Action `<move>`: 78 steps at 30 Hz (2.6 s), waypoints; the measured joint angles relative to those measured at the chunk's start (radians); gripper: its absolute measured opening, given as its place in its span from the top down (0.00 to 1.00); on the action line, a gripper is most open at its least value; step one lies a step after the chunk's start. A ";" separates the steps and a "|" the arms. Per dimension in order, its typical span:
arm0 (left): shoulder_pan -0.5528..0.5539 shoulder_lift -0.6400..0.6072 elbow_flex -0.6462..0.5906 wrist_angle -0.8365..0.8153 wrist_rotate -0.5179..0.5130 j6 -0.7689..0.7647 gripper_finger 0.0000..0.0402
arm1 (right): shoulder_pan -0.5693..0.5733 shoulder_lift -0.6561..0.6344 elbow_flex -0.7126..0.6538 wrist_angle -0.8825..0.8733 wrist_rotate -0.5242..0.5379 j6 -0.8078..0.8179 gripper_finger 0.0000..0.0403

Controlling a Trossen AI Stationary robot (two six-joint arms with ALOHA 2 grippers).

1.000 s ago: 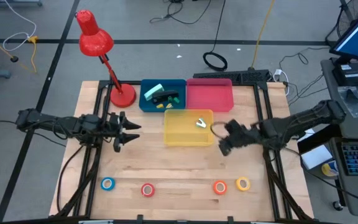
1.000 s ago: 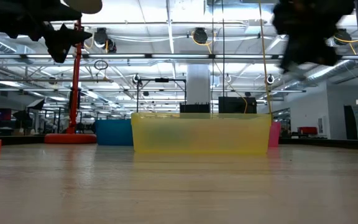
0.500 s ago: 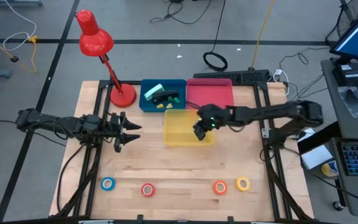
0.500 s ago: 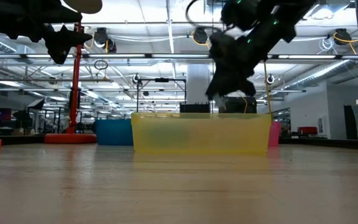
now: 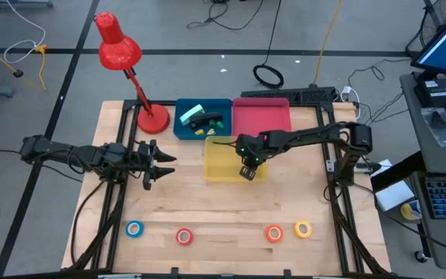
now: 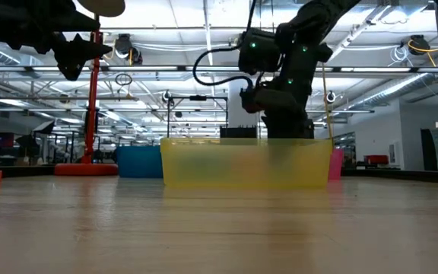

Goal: Pick and place Stapler, Stapler remover, tape
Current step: Put the light blue staple remover into the yellow bin, then put the yellow tape into the red bin

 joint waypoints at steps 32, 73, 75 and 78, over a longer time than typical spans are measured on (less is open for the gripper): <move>0.000 0.000 0.000 -0.028 0.001 -0.001 0.46 | 0.135 -0.369 0.000 -0.331 -0.238 0.338 0.71; 0.000 0.000 0.000 -0.051 0.003 -0.017 0.46 | 0.845 -0.538 -0.537 0.006 -0.235 1.611 0.71; 0.000 0.000 0.000 -0.051 0.002 -0.021 0.46 | 0.852 -0.538 -0.538 0.006 -0.235 1.611 0.71; 0.000 0.000 0.000 -0.051 0.002 -0.023 0.46 | 0.856 -0.538 -0.538 0.006 -0.236 1.611 0.71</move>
